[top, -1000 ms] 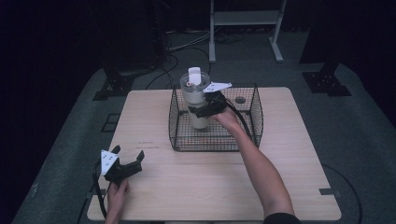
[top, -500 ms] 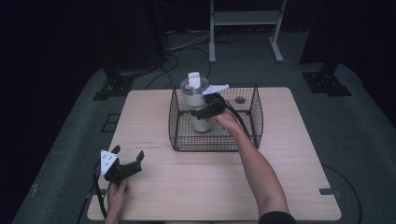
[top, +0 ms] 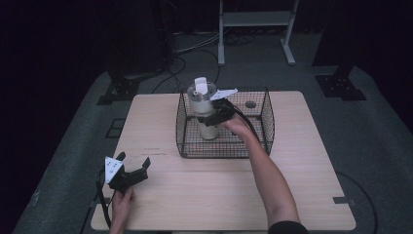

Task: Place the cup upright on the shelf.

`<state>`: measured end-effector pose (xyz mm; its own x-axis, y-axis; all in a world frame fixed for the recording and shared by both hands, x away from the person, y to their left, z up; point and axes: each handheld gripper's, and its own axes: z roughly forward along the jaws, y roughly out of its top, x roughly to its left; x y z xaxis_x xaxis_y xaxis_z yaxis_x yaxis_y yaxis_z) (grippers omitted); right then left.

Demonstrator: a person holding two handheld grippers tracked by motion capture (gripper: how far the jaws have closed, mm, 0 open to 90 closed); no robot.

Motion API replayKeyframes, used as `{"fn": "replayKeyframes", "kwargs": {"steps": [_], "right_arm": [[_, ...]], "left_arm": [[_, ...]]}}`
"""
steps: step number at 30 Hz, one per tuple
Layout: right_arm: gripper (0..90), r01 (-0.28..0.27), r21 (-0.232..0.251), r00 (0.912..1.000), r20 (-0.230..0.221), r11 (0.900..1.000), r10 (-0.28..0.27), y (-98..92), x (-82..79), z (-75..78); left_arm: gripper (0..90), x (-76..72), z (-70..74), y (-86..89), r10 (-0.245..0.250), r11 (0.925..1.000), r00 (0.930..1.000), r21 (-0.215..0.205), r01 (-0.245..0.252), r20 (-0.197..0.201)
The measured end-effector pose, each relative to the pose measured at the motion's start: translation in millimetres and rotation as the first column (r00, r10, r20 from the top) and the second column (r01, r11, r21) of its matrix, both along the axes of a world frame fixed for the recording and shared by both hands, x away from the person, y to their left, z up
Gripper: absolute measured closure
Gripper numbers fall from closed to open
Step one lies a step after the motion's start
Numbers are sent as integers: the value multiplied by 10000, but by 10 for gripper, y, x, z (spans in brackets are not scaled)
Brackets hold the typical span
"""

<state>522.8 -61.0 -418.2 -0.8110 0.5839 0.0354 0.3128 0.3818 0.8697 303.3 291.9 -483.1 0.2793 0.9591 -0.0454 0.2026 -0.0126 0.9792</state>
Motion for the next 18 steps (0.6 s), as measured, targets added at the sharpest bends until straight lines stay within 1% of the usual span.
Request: {"fn": "replayKeyframes", "kwargs": {"steps": [1,5,6,7,8,13,15,18], "right_arm": [[92,3,67,10000,-15,10000,-3,-11,4,-5],[91,-63,64,10000,-37,10000,63,-21,-1,-14],[91,-129,24,9999,15,9999,129,-21,-2,-14],[92,-234,-60,9996,159,9997,235,-27,3,-16],[91,-250,-35,9997,84,9997,251,-26,-7,-15],[91,-350,-42,9993,135,9994,350,-54,-7,-25],[91,-394,-68,9991,123,9992,395,-63,-10,-25],[92,-399,-89,9992,46,9992,399,-73,-19,-18]], "left_arm": [[0,0,0,-1,1,10000,10000,-5,-1,3],[0,0,-1,-2,-4,10000,10000,14,4,7],[0,0,-1,-1,-6,10000,10000,29,6,15],[0,0,-1,-3,-3,10000,10000,20,3,17],[0,1,-1,-1,-16,10000,10000,56,16,24],[0,-1,-1,-2,-12,10000,10000,24,12,5],[0,1,-1,1,-25,10000,10000,83,25,29],[0,1,-1,-2,-18,10000,10000,39,18,15]]}}
